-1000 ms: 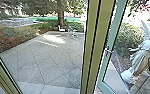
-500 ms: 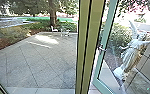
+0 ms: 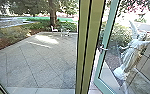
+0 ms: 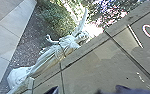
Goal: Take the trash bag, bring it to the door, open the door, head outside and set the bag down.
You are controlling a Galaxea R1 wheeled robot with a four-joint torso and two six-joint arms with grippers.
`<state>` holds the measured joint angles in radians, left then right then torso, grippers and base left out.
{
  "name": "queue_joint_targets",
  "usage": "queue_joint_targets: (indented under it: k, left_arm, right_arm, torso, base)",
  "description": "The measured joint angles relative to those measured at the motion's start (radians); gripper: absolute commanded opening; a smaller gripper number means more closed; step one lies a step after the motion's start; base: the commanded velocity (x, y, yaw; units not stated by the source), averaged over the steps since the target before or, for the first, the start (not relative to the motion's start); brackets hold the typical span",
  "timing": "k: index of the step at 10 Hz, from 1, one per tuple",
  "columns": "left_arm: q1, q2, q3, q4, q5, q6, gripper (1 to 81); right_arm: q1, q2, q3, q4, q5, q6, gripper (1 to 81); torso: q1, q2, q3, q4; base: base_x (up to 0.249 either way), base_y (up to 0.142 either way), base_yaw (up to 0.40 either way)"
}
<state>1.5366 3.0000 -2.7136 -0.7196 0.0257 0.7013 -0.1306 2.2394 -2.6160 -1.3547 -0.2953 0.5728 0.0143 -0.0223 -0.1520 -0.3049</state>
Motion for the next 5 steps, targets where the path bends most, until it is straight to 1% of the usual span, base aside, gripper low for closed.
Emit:
queue_joint_targets:
  k: [2, 4, 5]
  left_arm:
    - [0.002, 0.000, 0.000, 0.000, -0.001, 0.000, 1.0]
    - [0.005, 0.000, 0.000, 0.000, -0.001, 0.000, 1.0]
    - [0.005, 0.001, 0.000, 0.000, -0.001, 0.000, 1.0]
  right_arm:
    - [-0.006, 0.000, -0.020, 0.000, 0.024, 0.000, 81.1]
    - [-0.043, -0.015, -0.049, -0.004, 0.098, 0.004, 81.1]
    - [-0.050, -0.014, -0.062, -0.005, 0.116, 0.009, 81.1]
  torso:
    - [0.000, 0.000, 0.000, 0.000]
    - [0.000, 0.000, 0.000, 0.000]
    - [0.000, 0.000, 0.000, 0.000]
  base:
    - [0.000, 0.000, 0.000]
    - [0.000, 0.000, 0.000]
    - [0.000, 0.000, 0.000]
